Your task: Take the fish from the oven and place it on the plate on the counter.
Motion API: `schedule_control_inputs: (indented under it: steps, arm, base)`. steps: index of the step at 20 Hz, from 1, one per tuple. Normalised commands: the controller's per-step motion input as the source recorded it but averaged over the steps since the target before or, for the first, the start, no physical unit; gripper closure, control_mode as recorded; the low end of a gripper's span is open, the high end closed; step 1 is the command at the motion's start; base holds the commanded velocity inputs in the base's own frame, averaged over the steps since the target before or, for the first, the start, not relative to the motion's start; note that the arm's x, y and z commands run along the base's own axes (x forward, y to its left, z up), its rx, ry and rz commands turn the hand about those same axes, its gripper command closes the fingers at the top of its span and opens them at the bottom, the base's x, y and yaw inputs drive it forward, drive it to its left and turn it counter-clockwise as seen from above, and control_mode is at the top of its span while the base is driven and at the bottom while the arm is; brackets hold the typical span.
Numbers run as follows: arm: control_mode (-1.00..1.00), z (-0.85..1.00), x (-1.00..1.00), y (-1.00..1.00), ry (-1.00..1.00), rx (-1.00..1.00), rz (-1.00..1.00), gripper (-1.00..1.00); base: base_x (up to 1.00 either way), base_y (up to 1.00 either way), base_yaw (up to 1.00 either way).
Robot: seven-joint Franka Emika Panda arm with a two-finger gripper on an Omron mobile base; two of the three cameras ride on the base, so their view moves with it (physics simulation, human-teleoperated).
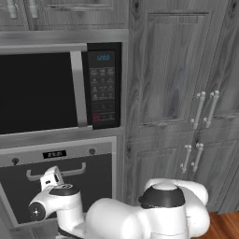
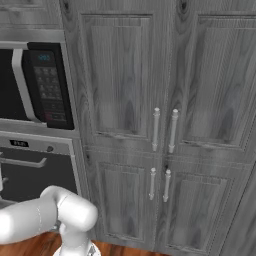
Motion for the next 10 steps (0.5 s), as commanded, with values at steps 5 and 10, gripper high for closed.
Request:
schedule_control_inputs:
  steps: [5,10]
  arm:
    - [-1.00,-0.32,0.24,-0.03,-0.07,-0.04,0.04,-1.00]
    - [-1.00,-0.27,0.24,-0.01,-0.06,-0.03,0.08,-1.00]
  base:
    - [0.00,0.00,0.00]
    - [0.00,0.00,0.00]
